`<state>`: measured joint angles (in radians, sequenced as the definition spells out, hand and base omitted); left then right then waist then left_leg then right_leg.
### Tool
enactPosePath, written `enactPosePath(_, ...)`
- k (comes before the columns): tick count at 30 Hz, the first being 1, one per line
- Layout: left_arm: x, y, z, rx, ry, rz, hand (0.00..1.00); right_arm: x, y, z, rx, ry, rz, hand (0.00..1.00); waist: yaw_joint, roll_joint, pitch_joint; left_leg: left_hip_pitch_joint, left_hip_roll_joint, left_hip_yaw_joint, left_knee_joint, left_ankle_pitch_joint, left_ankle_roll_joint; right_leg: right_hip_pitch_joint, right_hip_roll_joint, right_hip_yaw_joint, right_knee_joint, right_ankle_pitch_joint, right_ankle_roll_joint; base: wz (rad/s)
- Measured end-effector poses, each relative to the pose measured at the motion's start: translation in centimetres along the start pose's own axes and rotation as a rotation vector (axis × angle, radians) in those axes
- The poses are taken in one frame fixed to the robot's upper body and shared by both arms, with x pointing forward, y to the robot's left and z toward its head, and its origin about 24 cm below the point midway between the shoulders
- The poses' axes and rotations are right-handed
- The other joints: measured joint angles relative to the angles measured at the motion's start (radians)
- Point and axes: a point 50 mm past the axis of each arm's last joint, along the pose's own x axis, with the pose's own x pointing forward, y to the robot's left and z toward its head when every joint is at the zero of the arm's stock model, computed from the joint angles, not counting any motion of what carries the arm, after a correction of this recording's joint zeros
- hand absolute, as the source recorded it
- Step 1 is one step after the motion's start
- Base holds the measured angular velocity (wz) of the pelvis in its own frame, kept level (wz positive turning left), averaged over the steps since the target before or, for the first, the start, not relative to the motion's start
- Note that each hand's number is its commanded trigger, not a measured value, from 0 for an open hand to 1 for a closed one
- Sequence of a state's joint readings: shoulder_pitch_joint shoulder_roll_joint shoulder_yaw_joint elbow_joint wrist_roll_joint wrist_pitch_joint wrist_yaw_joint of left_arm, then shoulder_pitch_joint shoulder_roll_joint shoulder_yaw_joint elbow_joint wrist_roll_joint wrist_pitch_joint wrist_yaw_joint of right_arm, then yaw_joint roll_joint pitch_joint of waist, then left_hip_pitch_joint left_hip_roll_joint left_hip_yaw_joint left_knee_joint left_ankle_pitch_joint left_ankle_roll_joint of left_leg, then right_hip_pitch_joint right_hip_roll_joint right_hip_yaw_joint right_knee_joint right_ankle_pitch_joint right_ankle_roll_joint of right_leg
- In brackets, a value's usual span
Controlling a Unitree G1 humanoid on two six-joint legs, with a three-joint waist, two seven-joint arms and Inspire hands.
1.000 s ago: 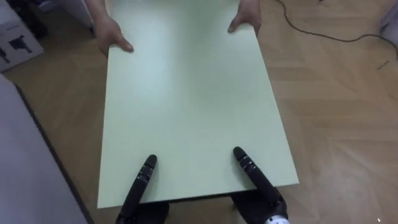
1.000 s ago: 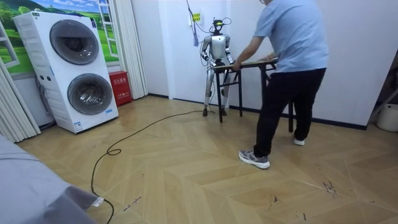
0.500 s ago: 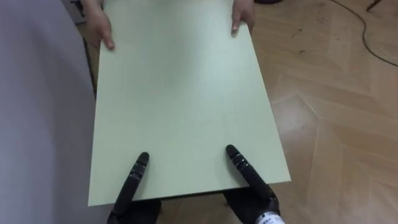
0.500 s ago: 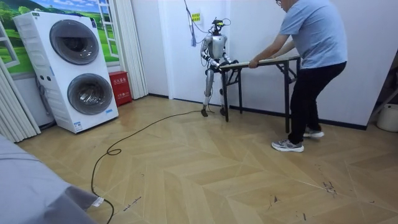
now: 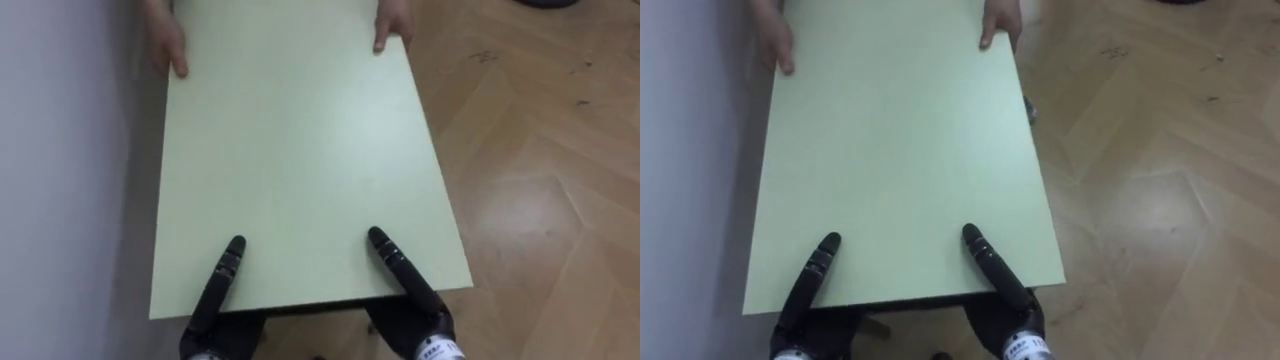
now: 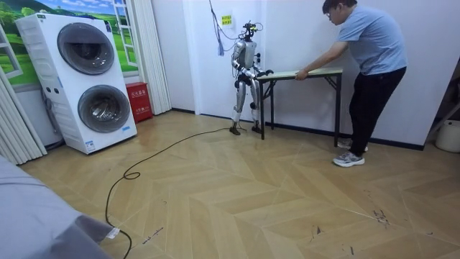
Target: Move table with human
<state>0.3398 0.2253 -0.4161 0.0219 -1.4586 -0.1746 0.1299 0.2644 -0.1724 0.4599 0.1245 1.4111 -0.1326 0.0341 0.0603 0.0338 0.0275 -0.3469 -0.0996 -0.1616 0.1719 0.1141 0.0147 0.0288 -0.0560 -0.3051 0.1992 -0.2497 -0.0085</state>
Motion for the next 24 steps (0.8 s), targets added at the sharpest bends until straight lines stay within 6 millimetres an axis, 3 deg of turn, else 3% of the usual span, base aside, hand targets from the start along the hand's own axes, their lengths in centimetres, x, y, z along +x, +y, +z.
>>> enactPosePath(1, 0.0, -0.1, 0.1, -0.001, -0.003, -0.002, 1.00, 0.0, 0.1, 0.1, -0.003, -0.002, 0.005, 1.00, 0.007, -0.002, -0.0034, 0.013, -0.001, -0.008, -0.052, 0.025, -0.043, -0.004, -0.002, -0.015, -0.022, 0.000, 0.000, 0.00)
enactPosePath(2, 0.1, -0.2, 0.0, -0.009, -0.006, -0.008, 1.00, 0.0, 0.2, 0.4, -0.014, -0.005, 0.011, 1.00, 0.004, -0.005, -0.0031, 0.000, 0.001, 0.022, -0.025, 0.013, -0.048, -0.003, -0.031, -0.060, -0.037, 0.004, 0.031, 0.00)
enactPosePath(3, 0.1, -0.1, -0.1, -0.012, -0.004, -0.004, 1.00, -0.1, 0.1, 0.4, -0.015, -0.003, 0.007, 1.00, -0.001, -0.007, -0.0022, -0.015, 0.018, 0.082, 0.063, -0.045, -0.013, 0.006, -0.036, -0.069, -0.038, 0.003, 0.033, 0.12)
enactPosePath(4, -0.1, 0.2, -0.3, -0.010, 0.006, 0.010, 1.00, -0.4, -0.3, 0.1, -0.009, 0.001, -0.010, 1.00, -0.001, -0.012, -0.0042, -0.007, 0.052, 0.209, 0.213, -0.178, 0.032, 0.032, -0.042, -0.083, -0.038, -0.004, 0.040, 0.22)
enactPosePath(5, -0.1, 0.2, -0.5, -0.004, 0.014, 0.009, 1.00, -0.8, -0.4, 0.2, -0.002, -0.004, -0.013, 1.00, -0.002, -0.003, -0.0048, -0.004, 0.078, 0.269, 0.285, -0.250, 0.032, 0.041, -0.040, -0.093, -0.009, -0.028, 0.048, 0.26)
enactPosePath(6, 0.0, 0.2, -0.4, 0.002, 0.017, 0.006, 1.00, -1.0, -0.5, 0.3, -0.001, -0.008, -0.015, 1.00, -0.003, 0.000, -0.0049, -0.005, 0.077, 0.272, 0.292, -0.259, 0.044, 0.040, -0.039, -0.096, 0.011, -0.041, 0.054, 0.38)
enactPosePath(7, 0.0, 0.1, -0.3, 0.015, 0.015, 0.002, 1.00, -1.1, -0.4, 0.1, 0.004, -0.010, -0.014, 1.00, -0.009, -0.002, -0.0063, 0.008, 0.060, 0.252, 0.268, -0.267, 0.072, 0.036, -0.036, -0.109, 0.033, -0.054, 0.063, 0.38)
enactPosePath(8, 0.1, 0.1, -0.3, 0.019, 0.020, 0.002, 1.00, -1.1, -0.4, 0.0, -0.005, -0.012, -0.013, 1.00, -0.021, -0.004, -0.0072, 0.018, 0.046, 0.242, 0.240, -0.255, 0.079, 0.034, -0.043, -0.109, 0.042, -0.047, 0.064, 0.35)
enactPosePath(12, -0.1, 0.3, -0.5, 0.011, 0.028, 0.012, 1.00, -1.3, -0.6, 0.1, -0.011, -0.007, -0.021, 1.00, -0.020, -0.004, -0.0072, 0.056, 0.038, 0.239, 0.186, -0.243, 0.087, 0.028, -0.051, -0.065, 0.059, -0.018, 0.066, 0.02)
enactPosePath(14, -0.1, 0.2, -0.7, 0.012, 0.032, 0.010, 1.00, -1.3, -0.5, 0.2, -0.012, -0.007, -0.018, 1.00, -0.014, -0.004, -0.0070, 0.066, 0.039, 0.235, 0.169, -0.242, 0.088, -0.013, -0.048, -0.015, 0.035, -0.016, 0.073, 0.00)
enactPosePath(15, -0.1, 0.2, -0.7, 0.011, 0.032, 0.009, 1.00, -1.3, -0.5, 0.2, -0.012, -0.008, -0.020, 1.00, -0.012, -0.004, -0.0071, 0.068, 0.038, 0.236, 0.167, -0.243, 0.088, -0.032, -0.048, -0.009, 0.027, -0.011, 0.070, 0.07)
enactPosePath(16, -0.1, 0.3, -0.8, 0.009, 0.035, 0.014, 1.00, -1.3, -0.6, 0.2, -0.010, -0.007, -0.030, 1.00, -0.016, -0.002, -0.0062, 0.082, 0.037, 0.234, 0.159, -0.243, 0.088, -0.047, -0.049, -0.013, 0.035, 0.003, 0.049, 0.12)
enactPosePath(21, -0.1, 0.6, -0.7, 0.010, 0.036, 0.027, 1.00, -1.5, -0.7, -0.1, -0.004, 0.000, -0.046, 1.00, -0.012, -0.001, -0.0056, 0.122, 0.033, 0.233, 0.129, -0.243, 0.088, -0.039, -0.053, -0.004, 0.097, 0.008, 0.056, 0.05)
enactPosePath(24, 0.0, 0.5, -0.9, 0.015, 0.046, 0.027, 1.00, -1.6, -0.8, 0.1, -0.003, -0.003, -0.051, 1.00, -0.034, 0.006, 0.0001, 0.131, 0.029, 0.200, 0.124, -0.246, 0.091, -0.067, -0.052, 0.055, 0.095, -0.003, 0.066, 0.28)
